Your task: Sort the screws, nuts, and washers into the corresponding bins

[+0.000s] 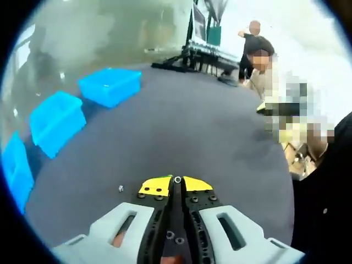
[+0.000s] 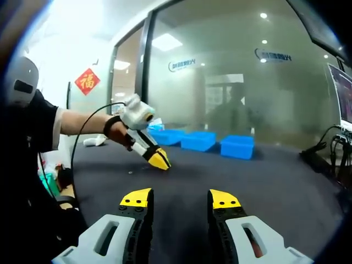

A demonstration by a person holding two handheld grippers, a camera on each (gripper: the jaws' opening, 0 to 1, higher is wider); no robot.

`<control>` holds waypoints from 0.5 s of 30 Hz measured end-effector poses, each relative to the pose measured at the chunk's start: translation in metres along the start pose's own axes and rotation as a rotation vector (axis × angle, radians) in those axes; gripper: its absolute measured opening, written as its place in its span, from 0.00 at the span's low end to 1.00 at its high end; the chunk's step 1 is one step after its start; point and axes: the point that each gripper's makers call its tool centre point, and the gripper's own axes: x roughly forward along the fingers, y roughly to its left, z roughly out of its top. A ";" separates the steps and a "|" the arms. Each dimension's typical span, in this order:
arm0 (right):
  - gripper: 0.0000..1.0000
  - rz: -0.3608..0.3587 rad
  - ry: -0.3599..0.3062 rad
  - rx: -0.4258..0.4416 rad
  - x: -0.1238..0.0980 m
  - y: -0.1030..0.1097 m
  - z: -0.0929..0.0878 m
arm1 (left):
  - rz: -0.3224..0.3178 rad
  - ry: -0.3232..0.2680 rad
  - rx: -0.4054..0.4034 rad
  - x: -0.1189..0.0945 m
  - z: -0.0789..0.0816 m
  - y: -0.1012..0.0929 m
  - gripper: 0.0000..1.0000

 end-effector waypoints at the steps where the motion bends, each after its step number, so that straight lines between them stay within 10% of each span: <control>1: 0.36 0.001 0.001 -0.001 0.000 0.001 0.000 | 0.008 -0.021 -0.014 -0.006 0.002 0.001 0.06; 15: 0.36 0.021 0.006 -0.014 0.007 0.009 0.001 | 0.190 -0.345 -0.040 -0.072 0.042 0.021 0.06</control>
